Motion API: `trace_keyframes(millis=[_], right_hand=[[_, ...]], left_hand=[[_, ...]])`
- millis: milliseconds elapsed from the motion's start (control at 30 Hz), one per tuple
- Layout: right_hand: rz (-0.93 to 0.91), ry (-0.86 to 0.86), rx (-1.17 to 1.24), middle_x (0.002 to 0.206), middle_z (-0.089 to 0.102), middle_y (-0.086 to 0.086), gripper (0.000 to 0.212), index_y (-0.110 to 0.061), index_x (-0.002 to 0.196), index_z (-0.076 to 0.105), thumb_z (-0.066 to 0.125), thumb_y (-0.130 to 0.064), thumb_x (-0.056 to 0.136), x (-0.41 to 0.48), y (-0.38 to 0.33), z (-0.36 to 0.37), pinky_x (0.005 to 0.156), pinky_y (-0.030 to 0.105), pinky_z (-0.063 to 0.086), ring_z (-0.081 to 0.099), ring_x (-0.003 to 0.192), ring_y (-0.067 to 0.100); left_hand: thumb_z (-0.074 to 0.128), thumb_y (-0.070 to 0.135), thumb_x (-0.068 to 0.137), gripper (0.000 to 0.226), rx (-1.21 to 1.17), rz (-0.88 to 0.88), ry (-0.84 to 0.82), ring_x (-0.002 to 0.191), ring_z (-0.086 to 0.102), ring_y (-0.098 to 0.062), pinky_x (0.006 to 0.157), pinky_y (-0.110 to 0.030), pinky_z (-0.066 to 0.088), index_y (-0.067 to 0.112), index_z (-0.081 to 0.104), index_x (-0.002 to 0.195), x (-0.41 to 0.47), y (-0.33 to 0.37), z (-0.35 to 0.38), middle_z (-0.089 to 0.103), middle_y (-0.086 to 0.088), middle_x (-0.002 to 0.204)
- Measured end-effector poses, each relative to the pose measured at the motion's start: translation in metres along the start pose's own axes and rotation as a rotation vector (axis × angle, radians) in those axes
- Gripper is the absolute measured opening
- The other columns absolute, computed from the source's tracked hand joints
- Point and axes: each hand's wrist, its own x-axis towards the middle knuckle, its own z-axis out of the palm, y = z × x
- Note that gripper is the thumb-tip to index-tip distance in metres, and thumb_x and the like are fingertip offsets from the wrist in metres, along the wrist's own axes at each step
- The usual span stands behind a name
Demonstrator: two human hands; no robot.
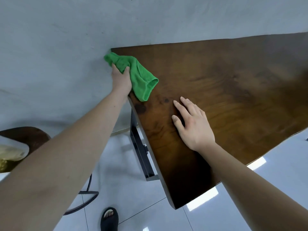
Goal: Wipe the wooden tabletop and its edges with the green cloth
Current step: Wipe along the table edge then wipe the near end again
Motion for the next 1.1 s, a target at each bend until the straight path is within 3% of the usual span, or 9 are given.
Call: trace_keyframes(millis=[133,367,467,567,700,867,1100], right_hand=[[-0.026,0.003,0.024,0.182,0.028,-0.002,0.066,-0.034,0.173,0.037,0.024,-0.063,0.115,0.000,0.001,-0.001,0.138,0.047,0.018,0.019,0.169,0.020],[-0.071,0.000,0.035,0.182,0.028,0.004,0.065,-0.029,0.173,0.036,0.023,-0.057,0.116,-0.001,0.006,0.002,0.137,0.052,0.019,0.021,0.169,0.026],[-0.100,-0.002,0.043,0.182,0.028,0.007,0.063,-0.027,0.173,0.036,0.023,-0.051,0.116,-0.001,0.010,0.004,0.137,0.054,0.018,0.020,0.170,0.029],[-0.098,-0.008,0.049,0.183,0.026,0.008,0.060,-0.027,0.173,0.035,0.026,-0.049,0.118,0.001,0.011,0.006,0.136,0.053,0.016,0.017,0.170,0.029],[-0.094,-0.016,0.050,0.183,0.025,0.008,0.062,-0.027,0.173,0.034,0.024,-0.053,0.118,0.001,0.010,0.006,0.136,0.052,0.015,0.015,0.170,0.028],[-0.083,-0.011,0.047,0.183,0.026,0.007,0.063,-0.027,0.173,0.034,0.025,-0.053,0.117,0.001,0.008,0.005,0.136,0.052,0.015,0.016,0.170,0.028],[-0.090,-0.009,0.069,0.183,0.025,0.007,0.062,-0.026,0.174,0.034,0.027,-0.051,0.118,0.001,0.011,0.003,0.137,0.050,0.013,0.016,0.170,0.027]], left_hand=[[0.051,0.029,0.117,0.069,-0.020,-0.040,-0.009,0.152,0.050,-0.022,0.130,-0.049,0.042,0.028,0.018,0.177,-0.061,-0.013,0.002,0.042,-0.002,0.172],[0.049,0.039,0.117,0.061,-0.036,-0.051,-0.018,0.147,0.053,-0.013,0.128,-0.045,0.043,0.040,0.025,0.174,-0.192,-0.032,0.007,0.049,0.012,0.166],[0.049,0.037,0.118,0.041,-0.102,-0.037,-0.014,0.134,0.061,0.001,0.123,-0.037,0.048,0.062,0.041,0.149,-0.251,-0.037,0.011,0.059,0.027,0.145],[0.052,0.040,0.117,0.041,-0.140,-0.100,-0.002,0.129,0.063,0.006,0.119,-0.035,0.050,0.078,0.040,0.125,-0.303,-0.042,0.015,0.062,0.034,0.138],[0.054,0.043,0.116,0.038,-0.175,-0.157,0.048,0.128,0.064,0.006,0.113,-0.030,0.052,0.077,0.041,0.128,-0.365,-0.052,0.020,0.063,0.032,0.141],[0.055,0.047,0.115,0.047,-0.215,-0.252,0.067,0.134,0.067,-0.010,0.117,-0.045,0.055,0.060,0.039,0.158,-0.409,-0.059,0.022,0.066,0.020,0.148],[0.054,0.047,0.115,0.041,-0.118,-0.246,0.057,0.129,0.068,-0.008,0.113,-0.038,0.055,0.052,0.046,0.155,-0.371,-0.049,0.021,0.070,0.019,0.141]])
